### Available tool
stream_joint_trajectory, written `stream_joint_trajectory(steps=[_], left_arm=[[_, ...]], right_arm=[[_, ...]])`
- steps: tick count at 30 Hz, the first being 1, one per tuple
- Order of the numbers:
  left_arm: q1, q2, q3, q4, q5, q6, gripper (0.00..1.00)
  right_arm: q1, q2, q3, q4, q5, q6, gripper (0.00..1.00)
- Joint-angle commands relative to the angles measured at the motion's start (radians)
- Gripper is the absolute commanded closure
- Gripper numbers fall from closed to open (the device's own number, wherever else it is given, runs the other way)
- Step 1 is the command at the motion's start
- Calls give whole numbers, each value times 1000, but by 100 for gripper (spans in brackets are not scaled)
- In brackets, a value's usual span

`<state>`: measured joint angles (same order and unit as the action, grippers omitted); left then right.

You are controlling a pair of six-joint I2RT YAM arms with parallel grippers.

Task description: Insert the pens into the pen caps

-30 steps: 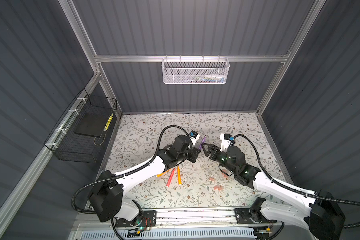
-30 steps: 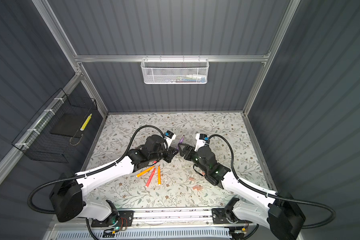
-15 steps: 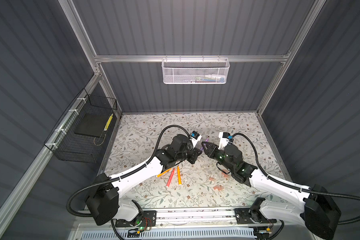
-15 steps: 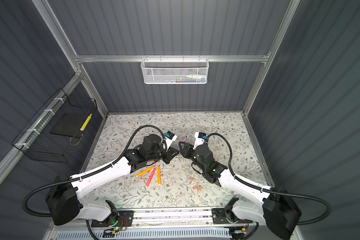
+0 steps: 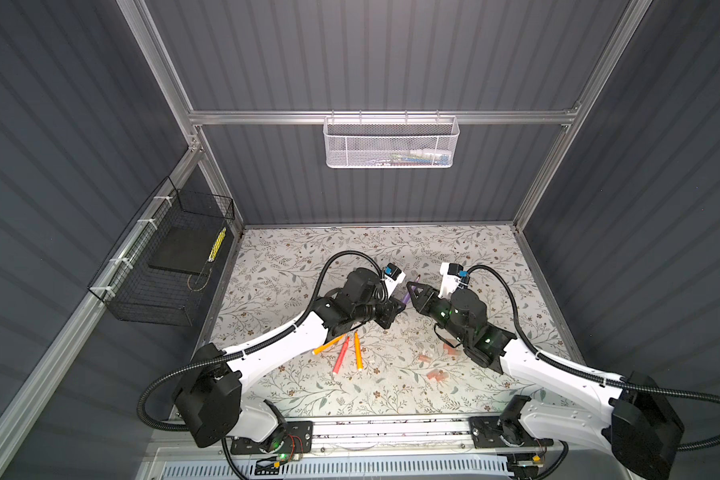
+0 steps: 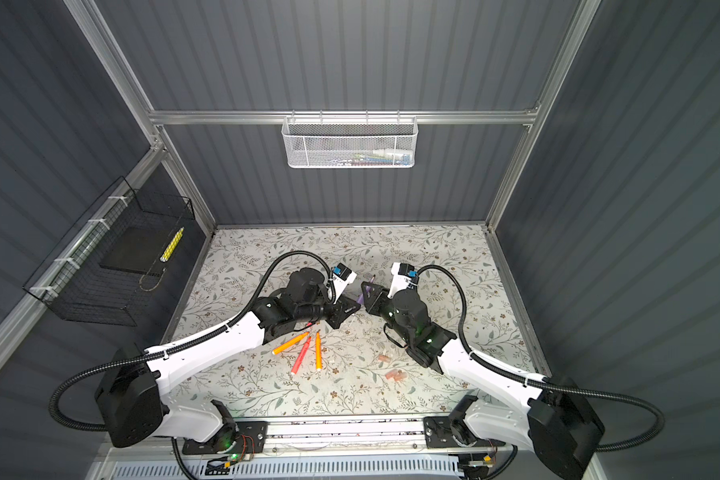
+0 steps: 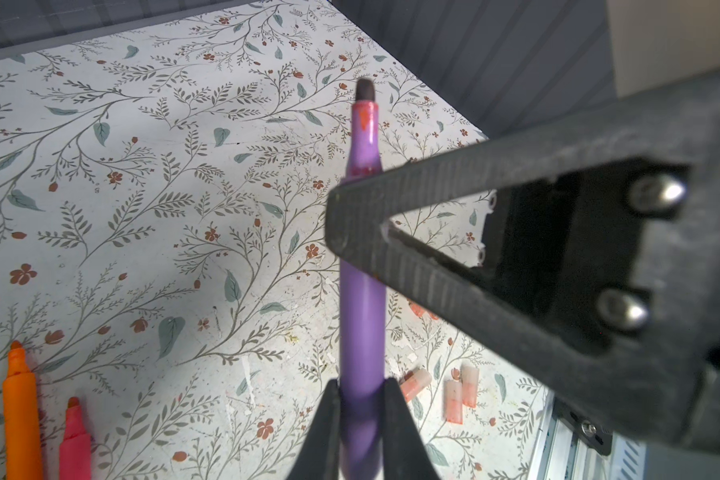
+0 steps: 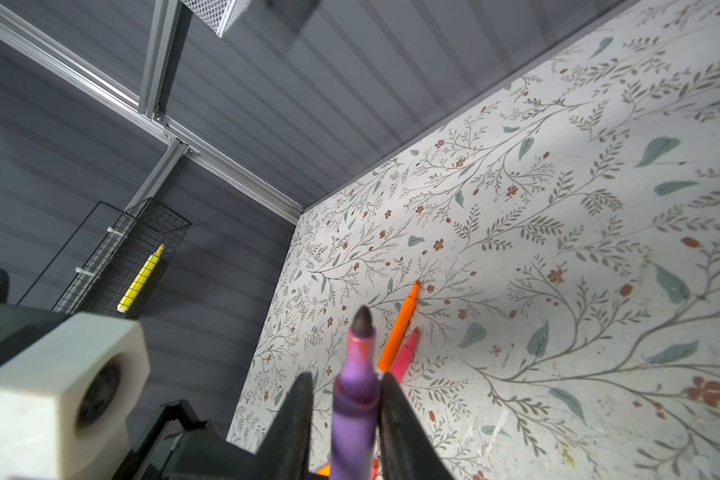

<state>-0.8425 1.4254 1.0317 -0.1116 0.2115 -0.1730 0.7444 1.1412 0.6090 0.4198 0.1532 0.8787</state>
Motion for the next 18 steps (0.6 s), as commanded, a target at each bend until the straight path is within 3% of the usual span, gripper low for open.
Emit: stream_joint_trajectory(steps=[1,3,8,12,18], left_arm=[[5,8,29,-13,35,29,100],[4,6,25,-8,40,29,95],[4,-15,5,11,20,18,67],[3,-34,-13,24,-1,12,57],[4,-33,-16,29,-5,10,55]], right_arm=[[1,9,21,24,15,-13,79],[0,13,24,23,6,-16,86],[4,3,26,10,-7,-13,95],[14,-13,7,35,-15,13,97],[58,-11,0,72,-6,39,99]])
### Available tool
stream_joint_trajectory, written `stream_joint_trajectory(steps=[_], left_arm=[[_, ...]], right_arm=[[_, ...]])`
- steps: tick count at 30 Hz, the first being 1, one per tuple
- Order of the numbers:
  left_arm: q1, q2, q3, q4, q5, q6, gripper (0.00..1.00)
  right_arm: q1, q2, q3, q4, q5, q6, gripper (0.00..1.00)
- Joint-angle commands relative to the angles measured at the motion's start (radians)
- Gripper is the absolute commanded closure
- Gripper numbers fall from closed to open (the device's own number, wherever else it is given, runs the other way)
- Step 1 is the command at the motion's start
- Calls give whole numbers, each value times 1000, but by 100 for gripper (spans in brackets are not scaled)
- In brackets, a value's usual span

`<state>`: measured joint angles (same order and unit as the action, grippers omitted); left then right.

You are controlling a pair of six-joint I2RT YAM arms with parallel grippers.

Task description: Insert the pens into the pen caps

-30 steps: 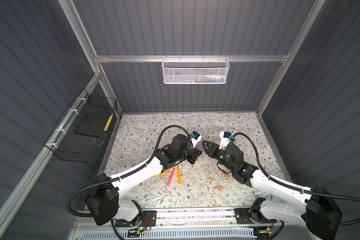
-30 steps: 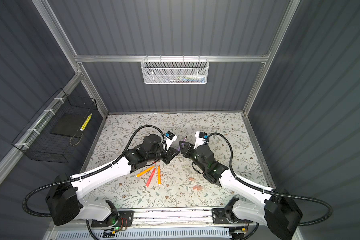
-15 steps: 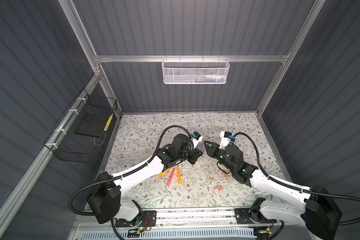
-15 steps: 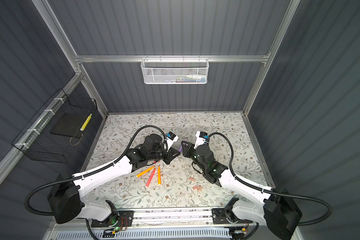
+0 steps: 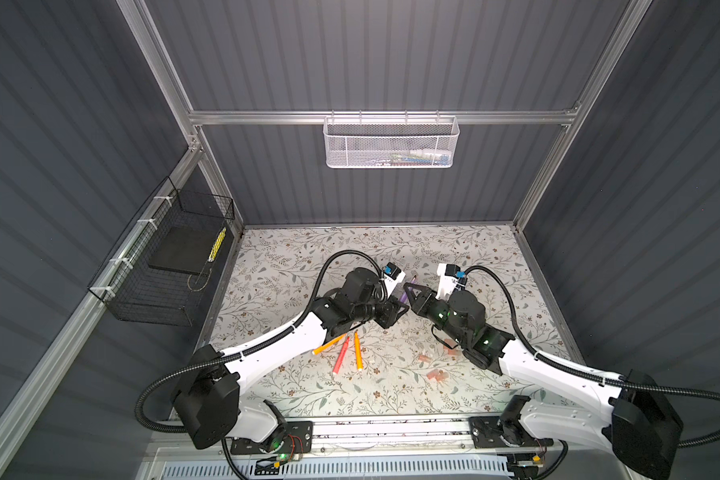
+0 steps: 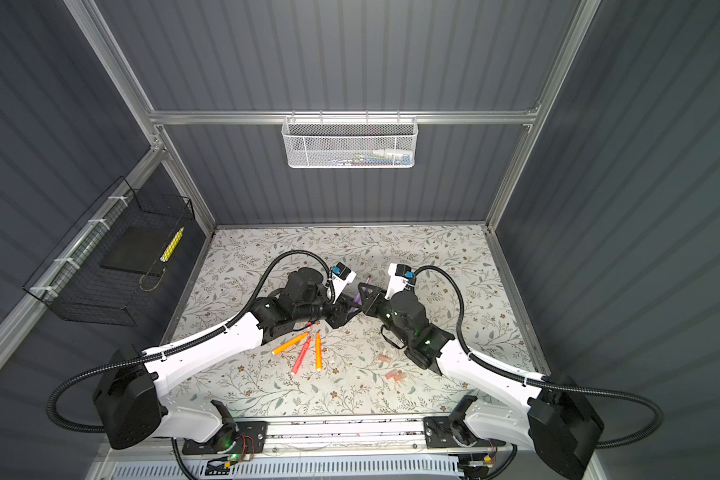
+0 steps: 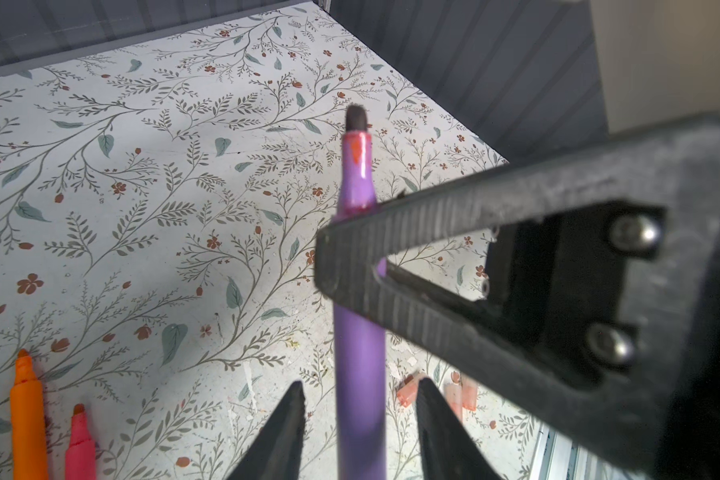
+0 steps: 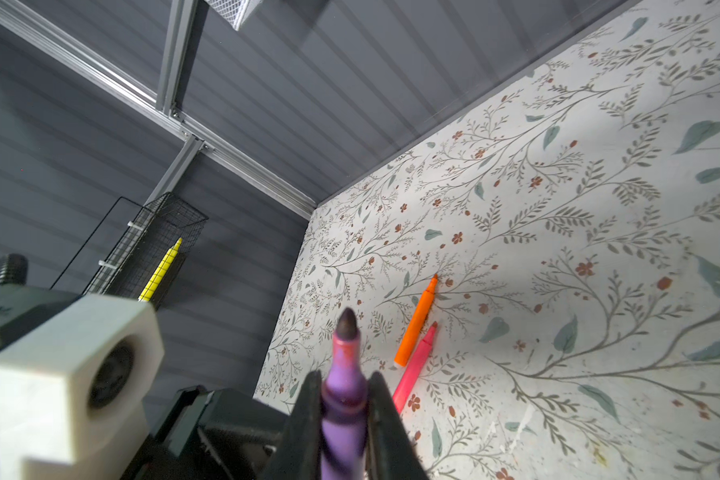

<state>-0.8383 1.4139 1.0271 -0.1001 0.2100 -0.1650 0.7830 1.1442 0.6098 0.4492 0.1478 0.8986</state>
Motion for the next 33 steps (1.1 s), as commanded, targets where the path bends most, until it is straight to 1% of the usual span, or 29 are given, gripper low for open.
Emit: stream_joint_trajectory(steps=[1,4,5,9,12,13,17,19,21,23,25,27,30,33], left_arm=[[-1,-19,-11,19,-3,1,55],[-1,-17,-13,22,-3,-2,58],[0,-17,-13,24,-3,-2,63],[-1,-19,-13,24,-8,-2,86],[-1,-22,-15,25,-35,-8,99],[0,-22,-17,26,-52,-9,100],[-1,-52,-50,52,-150,-36,100],[0,-80,-82,80,-219,-56,100],[0,-101,-88,61,-320,-75,100],[1,-123,-108,56,-432,-110,100],[8,-154,-158,115,-451,-109,100],[16,-178,-193,143,-485,-115,100],[23,-195,-181,66,-650,-163,100],[26,-233,-218,86,-738,-166,100]], right_arm=[[25,-13,-2,52,2,22,99],[41,-2,-6,75,4,32,100],[45,2,-4,77,6,34,100],[54,11,0,74,22,33,99],[55,9,-3,66,34,33,96],[55,5,-5,65,40,33,94],[55,-6,-1,43,61,28,77],[55,-18,4,23,58,23,57],[57,-70,9,-12,51,21,26],[62,-107,22,-76,53,22,9],[62,-137,61,-165,36,19,1],[62,-156,117,-269,10,19,1],[67,-185,199,-390,-55,16,1],[90,-202,262,-458,-78,19,1]])
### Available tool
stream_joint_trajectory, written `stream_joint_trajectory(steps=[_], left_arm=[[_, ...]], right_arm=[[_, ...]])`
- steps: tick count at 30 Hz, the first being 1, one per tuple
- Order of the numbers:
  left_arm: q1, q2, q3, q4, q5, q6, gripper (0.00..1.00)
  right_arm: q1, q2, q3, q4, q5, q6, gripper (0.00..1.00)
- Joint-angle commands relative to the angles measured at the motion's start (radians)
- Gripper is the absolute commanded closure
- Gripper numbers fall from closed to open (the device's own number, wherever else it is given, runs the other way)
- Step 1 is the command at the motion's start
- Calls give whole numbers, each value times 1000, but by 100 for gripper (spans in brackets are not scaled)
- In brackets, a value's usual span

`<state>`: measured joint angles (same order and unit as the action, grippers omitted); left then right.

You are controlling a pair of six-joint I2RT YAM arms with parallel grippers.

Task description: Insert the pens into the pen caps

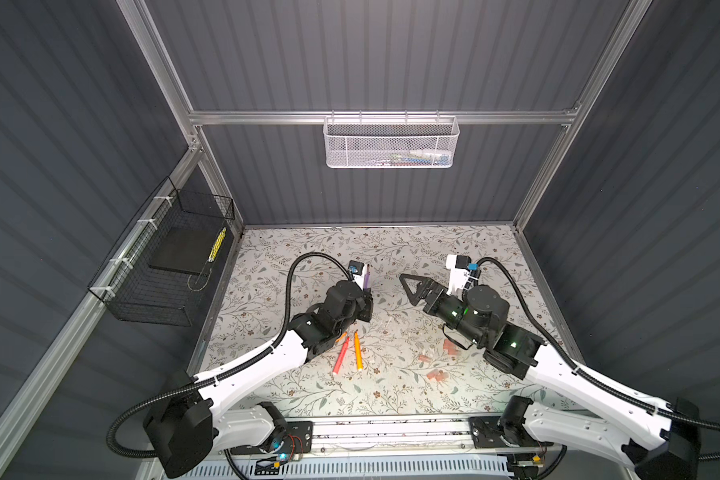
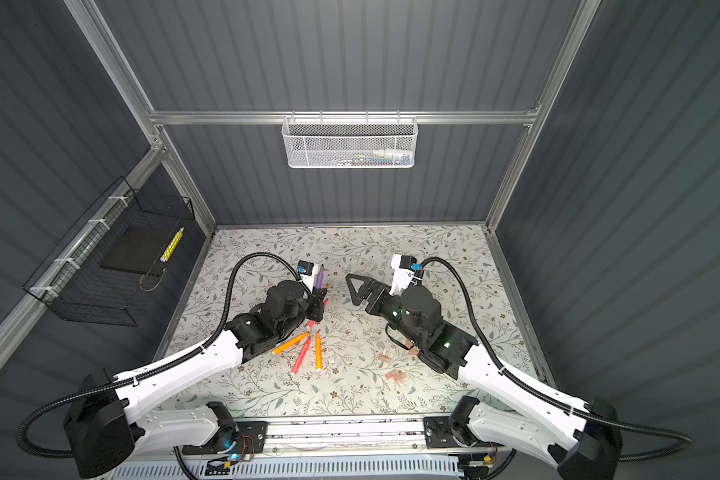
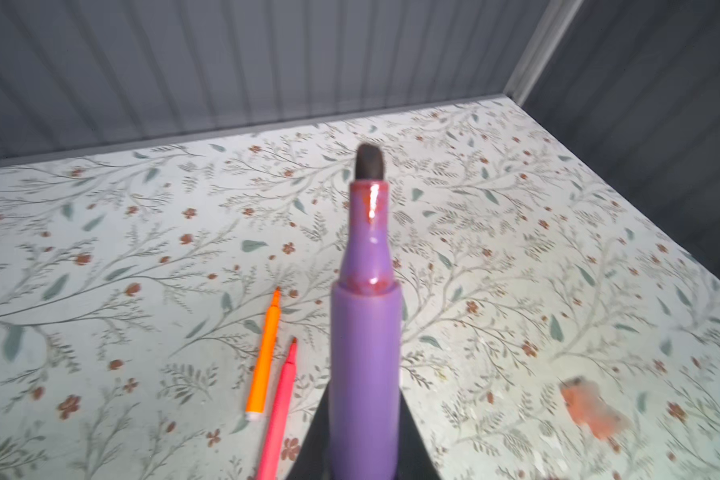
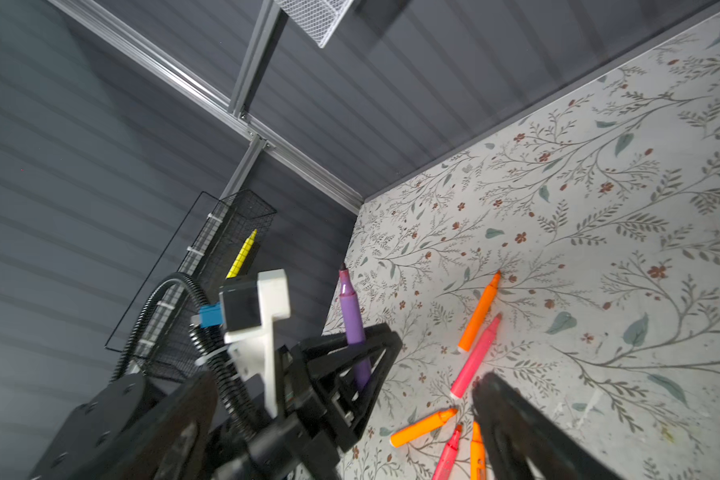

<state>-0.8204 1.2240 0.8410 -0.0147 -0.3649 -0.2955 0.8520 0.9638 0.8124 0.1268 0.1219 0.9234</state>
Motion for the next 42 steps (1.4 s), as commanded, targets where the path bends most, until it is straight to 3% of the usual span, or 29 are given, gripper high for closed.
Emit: stream_joint_trajectory(steps=[1,6,10,17,23,29,32,36,42], left_arm=[[8,-57,-50,20,-173,-37,100],[7,-92,-111,92,-189,-40,100],[7,-82,-86,52,-216,-26,100],[7,-84,-111,86,-272,-42,100],[8,-12,-79,67,-292,-31,100],[7,-57,-101,88,-154,11,100],[9,-106,-149,150,-80,43,100],[10,-157,-196,180,-127,18,100],[23,-196,-211,185,-120,29,100]], right_arm=[[34,-23,80,-153,-53,-12,1],[70,-11,160,-229,-86,-55,1],[67,-21,156,-261,-9,-58,1],[71,33,256,-336,-30,-101,2],[74,-11,151,-336,-29,-120,1],[48,-82,33,-509,187,-99,2],[-34,-77,-5,-585,174,-85,14],[-164,-17,-63,-598,81,-61,30],[-188,49,-177,-595,103,37,51]])
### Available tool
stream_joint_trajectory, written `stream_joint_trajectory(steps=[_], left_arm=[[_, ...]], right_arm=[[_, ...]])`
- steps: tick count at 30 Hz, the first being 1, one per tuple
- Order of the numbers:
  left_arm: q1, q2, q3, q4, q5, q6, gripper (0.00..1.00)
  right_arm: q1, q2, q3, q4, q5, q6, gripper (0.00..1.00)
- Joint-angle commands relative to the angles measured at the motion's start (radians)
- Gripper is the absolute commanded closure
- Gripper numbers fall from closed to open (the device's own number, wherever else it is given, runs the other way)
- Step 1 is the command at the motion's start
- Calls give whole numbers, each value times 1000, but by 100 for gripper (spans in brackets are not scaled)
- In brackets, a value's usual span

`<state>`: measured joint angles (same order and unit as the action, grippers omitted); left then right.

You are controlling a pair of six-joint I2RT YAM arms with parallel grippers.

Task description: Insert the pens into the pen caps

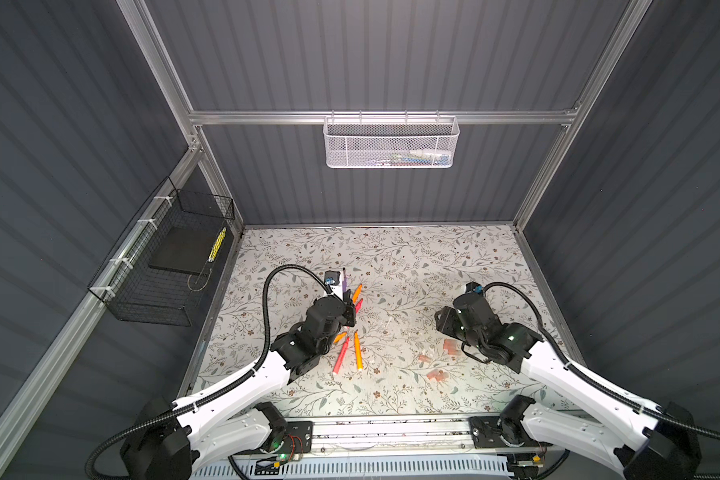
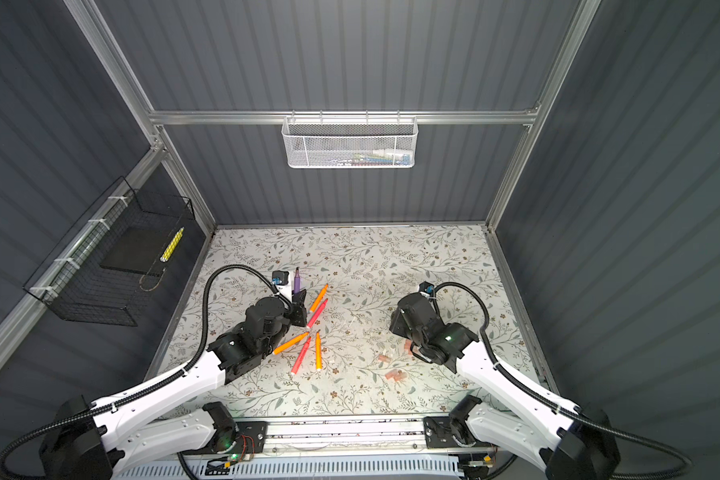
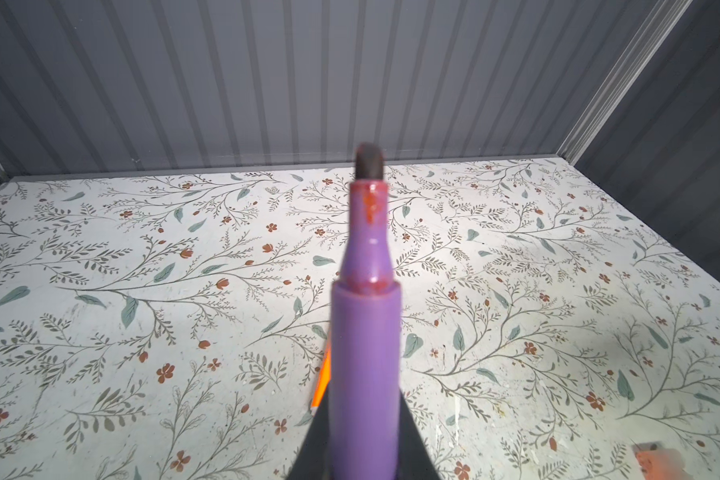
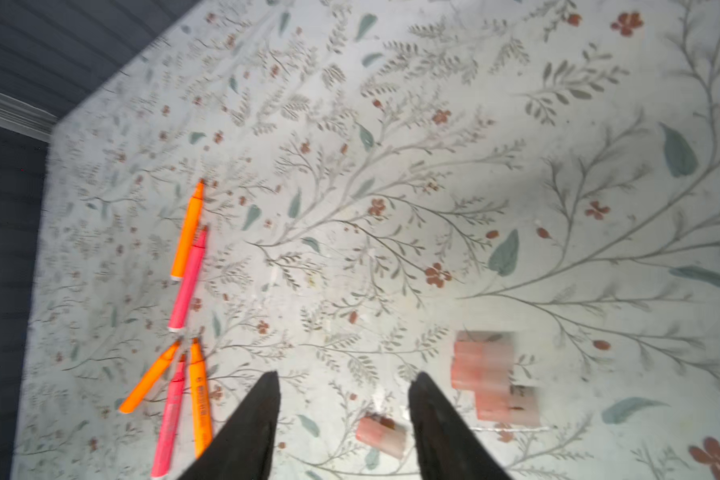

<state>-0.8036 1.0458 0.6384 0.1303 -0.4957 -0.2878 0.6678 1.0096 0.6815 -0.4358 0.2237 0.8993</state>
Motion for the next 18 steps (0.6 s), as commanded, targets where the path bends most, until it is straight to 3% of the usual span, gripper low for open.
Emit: stream_joint_trajectory(steps=[1,7,18], left_arm=[[7,-17,-6,40,18,23,100],[7,20,2,45,32,29,100],[8,55,16,50,80,41,100]], right_arm=[[-3,-2,-67,-25,0,76,52],[23,-45,-134,0,-34,99,55],[234,23,-134,87,-24,248,53]])
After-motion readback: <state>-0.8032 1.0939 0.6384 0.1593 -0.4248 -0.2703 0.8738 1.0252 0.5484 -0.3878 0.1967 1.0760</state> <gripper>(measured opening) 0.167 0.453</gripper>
